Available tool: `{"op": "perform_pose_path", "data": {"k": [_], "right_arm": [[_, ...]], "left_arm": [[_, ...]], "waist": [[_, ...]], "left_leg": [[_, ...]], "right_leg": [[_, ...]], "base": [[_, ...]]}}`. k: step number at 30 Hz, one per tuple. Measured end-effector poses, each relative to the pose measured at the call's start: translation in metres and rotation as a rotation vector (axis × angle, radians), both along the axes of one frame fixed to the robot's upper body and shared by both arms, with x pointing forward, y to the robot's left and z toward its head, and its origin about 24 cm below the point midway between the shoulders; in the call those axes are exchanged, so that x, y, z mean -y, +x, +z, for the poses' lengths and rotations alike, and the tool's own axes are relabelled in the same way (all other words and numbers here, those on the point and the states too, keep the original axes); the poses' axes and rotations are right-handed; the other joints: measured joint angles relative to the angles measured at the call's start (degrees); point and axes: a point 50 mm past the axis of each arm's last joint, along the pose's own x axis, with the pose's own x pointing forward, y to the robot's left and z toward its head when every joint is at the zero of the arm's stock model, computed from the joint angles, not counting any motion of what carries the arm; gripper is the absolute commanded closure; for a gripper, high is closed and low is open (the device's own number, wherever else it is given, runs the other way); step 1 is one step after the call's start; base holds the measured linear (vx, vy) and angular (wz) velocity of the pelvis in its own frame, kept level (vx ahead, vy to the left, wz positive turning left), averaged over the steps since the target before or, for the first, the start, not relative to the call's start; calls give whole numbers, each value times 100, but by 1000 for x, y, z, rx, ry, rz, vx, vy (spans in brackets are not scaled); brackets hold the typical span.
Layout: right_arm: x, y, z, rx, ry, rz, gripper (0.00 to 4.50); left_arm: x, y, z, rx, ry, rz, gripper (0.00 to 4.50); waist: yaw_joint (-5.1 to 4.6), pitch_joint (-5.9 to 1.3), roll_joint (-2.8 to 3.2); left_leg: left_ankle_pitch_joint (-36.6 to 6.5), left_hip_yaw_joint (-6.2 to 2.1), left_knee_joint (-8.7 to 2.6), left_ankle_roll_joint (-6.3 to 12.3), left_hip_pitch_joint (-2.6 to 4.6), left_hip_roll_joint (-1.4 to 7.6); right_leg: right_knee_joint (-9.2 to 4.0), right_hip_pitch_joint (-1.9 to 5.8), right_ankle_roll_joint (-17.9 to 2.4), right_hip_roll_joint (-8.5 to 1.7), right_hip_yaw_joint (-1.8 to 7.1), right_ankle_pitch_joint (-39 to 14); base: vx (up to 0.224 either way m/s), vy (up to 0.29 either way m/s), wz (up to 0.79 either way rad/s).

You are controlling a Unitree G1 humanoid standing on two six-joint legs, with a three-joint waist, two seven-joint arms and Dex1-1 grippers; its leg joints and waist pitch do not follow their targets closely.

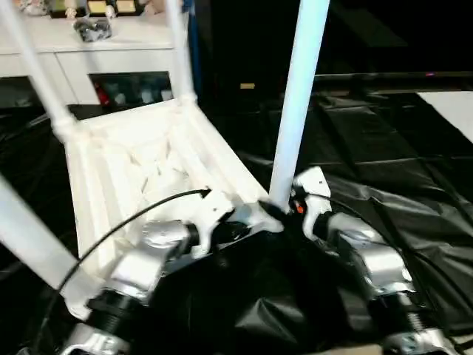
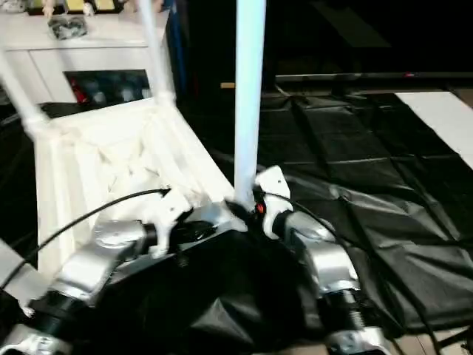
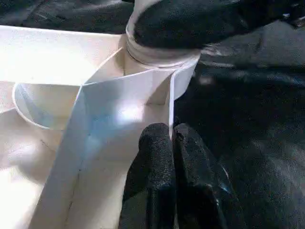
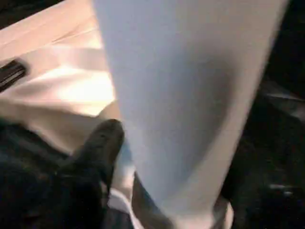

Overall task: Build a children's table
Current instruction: Rotate leg to tighten

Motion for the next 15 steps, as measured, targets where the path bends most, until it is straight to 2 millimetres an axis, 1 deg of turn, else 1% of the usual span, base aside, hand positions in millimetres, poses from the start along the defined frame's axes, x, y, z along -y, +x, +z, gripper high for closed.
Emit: {"op": "perform_pose_path", "data": {"k": [1,3,6,9,11,13,15], "right_arm": [[6,-4,2,1,-18,67,134],[13,-8,5,-5,-26,135,134],[23,-13,8,-12,-42,230,134],[28,-16,12,-9,-41,294,134],[28,-18,12,-15,-28,320,134],[27,-19,12,-22,-18,339,162],[27,-19,12,-27,-16,345,181]], "left_arm": [[-3,-3,1,-6,-4,-35,450],[-5,-6,2,-10,-8,-78,450],[-10,-11,3,-23,-22,-130,450],[-15,-13,6,-28,-26,-169,450],[-19,-13,8,-28,-26,-192,450],[-22,-14,8,-32,-22,-210,450],[-24,-15,8,-38,-18,-218,450]], "waist": [[32,0,-1],[89,0,0],[135,-2,1],[198,-5,6],[234,-5,5],[265,-5,6],[273,-4,7]], "left_leg": [[0,2,1,0,-2,0],[0,5,-3,-1,-1,4],[-1,9,-31,-1,-6,7],[11,9,-44,20,-55,13],[10,7,-26,25,-95,15],[8,7,-2,29,-114,23],[10,10,14,27,-114,36]], "right_leg": [[0,-2,-2,0,2,30],[3,-3,-3,1,2,57],[5,-11,-12,4,-1,66],[16,-65,-23,9,-4,48],[67,-109,-45,9,-5,35],[100,-132,-53,10,-8,29],[106,-129,-53,12,-15,28]], "base": [[0,0,0],[31,-10,2],[69,-20,4],[42,-12,2],[0,0,0],[0,0,0],[0,0,0]]}}
